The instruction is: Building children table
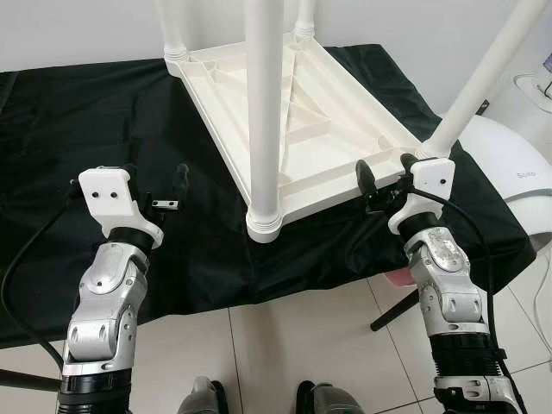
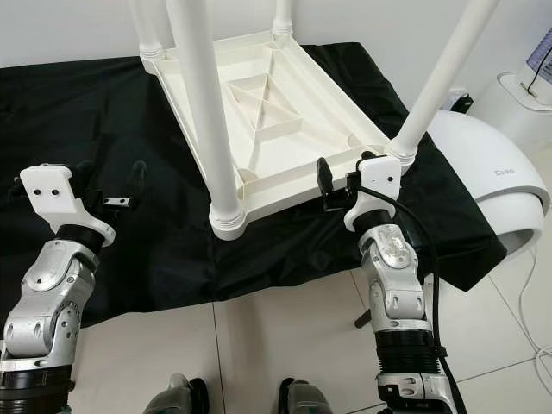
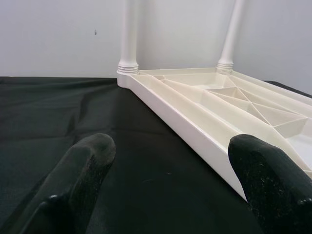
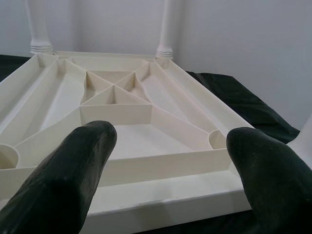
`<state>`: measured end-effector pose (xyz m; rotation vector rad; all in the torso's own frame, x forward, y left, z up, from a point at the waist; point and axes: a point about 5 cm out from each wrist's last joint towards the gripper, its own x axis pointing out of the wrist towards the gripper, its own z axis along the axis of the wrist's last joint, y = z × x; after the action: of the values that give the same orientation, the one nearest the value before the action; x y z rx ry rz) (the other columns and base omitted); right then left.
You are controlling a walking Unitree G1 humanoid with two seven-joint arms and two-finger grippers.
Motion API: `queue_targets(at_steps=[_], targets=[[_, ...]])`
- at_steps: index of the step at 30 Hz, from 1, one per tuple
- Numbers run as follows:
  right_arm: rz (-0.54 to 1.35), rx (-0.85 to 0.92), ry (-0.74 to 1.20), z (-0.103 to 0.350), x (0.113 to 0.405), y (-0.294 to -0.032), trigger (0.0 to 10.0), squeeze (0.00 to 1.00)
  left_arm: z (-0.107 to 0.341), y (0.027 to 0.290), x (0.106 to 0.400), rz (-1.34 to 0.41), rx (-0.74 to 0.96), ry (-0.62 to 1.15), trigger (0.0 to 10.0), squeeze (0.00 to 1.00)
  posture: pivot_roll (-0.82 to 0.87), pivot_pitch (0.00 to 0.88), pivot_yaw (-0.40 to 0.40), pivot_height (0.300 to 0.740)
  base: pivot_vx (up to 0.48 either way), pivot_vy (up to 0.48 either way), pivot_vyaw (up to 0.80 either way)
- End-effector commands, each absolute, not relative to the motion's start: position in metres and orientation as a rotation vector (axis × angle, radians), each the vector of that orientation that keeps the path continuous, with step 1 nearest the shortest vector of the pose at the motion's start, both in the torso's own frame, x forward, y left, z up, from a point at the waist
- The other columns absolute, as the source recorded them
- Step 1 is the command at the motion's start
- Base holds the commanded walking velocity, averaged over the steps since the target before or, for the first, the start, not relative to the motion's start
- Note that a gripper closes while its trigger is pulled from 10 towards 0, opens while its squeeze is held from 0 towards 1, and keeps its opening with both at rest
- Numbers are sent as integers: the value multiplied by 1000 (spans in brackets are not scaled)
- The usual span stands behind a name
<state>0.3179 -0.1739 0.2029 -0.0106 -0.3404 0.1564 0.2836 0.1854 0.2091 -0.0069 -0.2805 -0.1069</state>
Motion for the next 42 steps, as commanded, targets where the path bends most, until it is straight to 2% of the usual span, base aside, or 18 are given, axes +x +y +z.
queue_targets(at_steps=[1,12,17,24,35,42], targets=[[147,-10,-338,202,316,-178,10000,0,210,185,281,-107,-1,-281,10000,0,-56,164,-27,740,0,0,0],[146,-11,-340,203,317,-178,10000,0,211,184,281,-122,-4,-284,10000,0,-58,157,-29,740,0,0,0],[150,-12,-339,203,317,-178,10000,0,212,176,278,-207,-14,-292,10000,0,-58,157,-29,740,0,0,0],[156,-14,-336,202,317,-177,10000,0,209,161,270,-340,65,-291,10000,0,-53,149,-33,740,0,0,0],[149,-18,-304,193,316,-176,10000,0,202,162,264,-338,92,-273,10000,0,-59,149,-28,740,0,0,0],[110,-40,-222,173,310,-167,10000,0,193,163,259,-229,129,-246,10000,0,-48,172,-20,740,0,0,0]])
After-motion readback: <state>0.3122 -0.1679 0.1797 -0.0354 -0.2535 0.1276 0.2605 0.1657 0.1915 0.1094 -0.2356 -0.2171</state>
